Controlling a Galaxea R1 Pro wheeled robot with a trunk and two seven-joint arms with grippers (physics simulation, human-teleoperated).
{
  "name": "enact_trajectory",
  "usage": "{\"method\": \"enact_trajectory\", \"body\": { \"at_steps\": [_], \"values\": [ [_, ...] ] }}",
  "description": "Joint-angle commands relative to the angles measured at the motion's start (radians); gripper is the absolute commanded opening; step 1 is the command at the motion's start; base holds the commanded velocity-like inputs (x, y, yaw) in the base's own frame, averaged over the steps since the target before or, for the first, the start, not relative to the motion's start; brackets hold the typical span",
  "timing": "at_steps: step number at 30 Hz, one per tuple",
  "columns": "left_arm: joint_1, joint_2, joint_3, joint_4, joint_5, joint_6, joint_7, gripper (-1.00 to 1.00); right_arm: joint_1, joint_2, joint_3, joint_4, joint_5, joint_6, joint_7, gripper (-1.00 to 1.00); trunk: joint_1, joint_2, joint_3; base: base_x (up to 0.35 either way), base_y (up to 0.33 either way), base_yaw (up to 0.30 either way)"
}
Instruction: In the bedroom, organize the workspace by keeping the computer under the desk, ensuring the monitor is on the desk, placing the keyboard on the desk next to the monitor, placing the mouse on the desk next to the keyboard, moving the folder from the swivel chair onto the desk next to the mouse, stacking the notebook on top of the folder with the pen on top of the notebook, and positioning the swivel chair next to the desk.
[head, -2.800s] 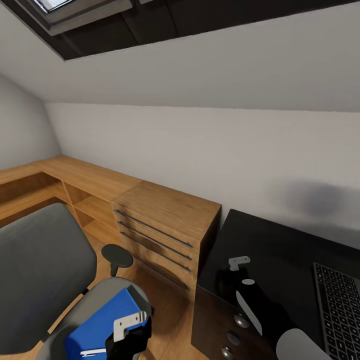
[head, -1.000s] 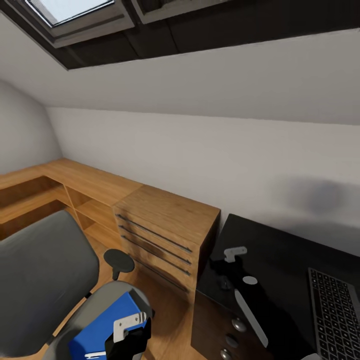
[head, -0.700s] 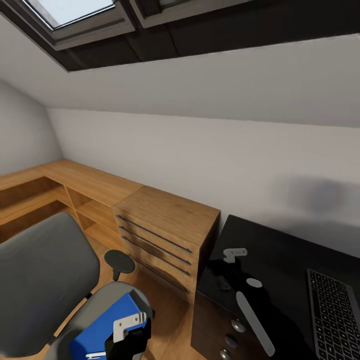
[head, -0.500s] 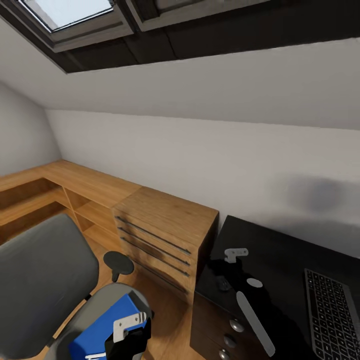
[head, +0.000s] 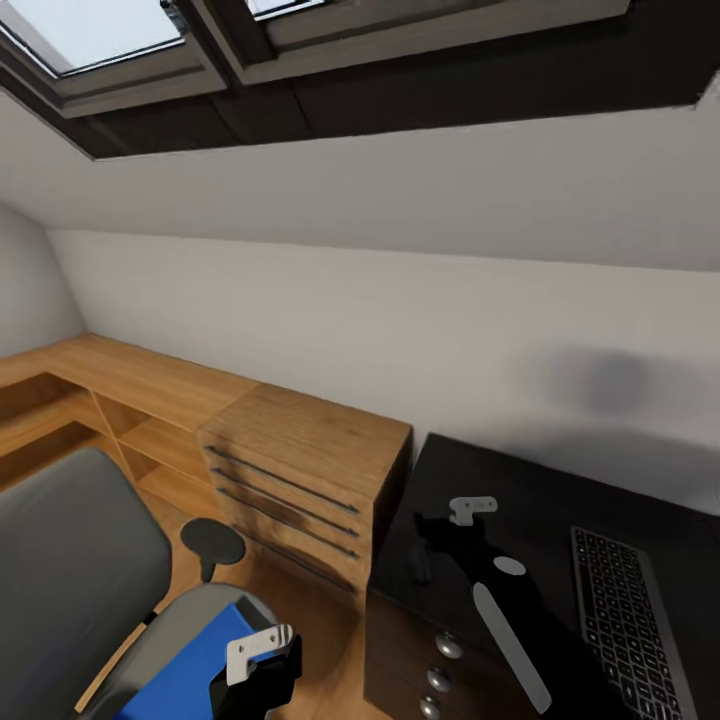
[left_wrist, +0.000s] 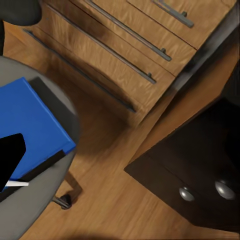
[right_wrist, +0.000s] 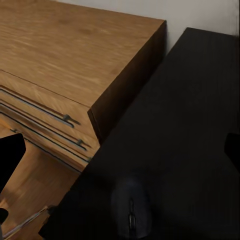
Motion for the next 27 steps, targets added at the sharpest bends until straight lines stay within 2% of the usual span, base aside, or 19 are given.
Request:
{"method": "enact_trajectory", "body": {
  "at_steps": [1,16,27],
  "values": [
    [0.000,0.000,0.000,-0.002,0.008,0.003,0.007,1.00,-0.001,-0.001,0.003,-0.001,-0.010,0.003,-0.010,1.00,-0.004,0.006,0.003,-0.075,0.000,-0.191],
    [0.000,0.001,0.000,0.000,0.009,0.003,0.007,1.00,-0.001,-0.001,0.004,-0.001,-0.009,0.000,-0.013,1.00,-0.061,0.111,0.067,-0.293,0.000,-0.191],
    [0.000,-0.002,-0.004,0.000,0.008,0.003,0.007,1.00,0.000,-0.001,0.004,-0.001,-0.006,0.000,-0.014,1.00,-0.099,0.181,0.101,-0.042,0.000,-0.041]
  ]
}}
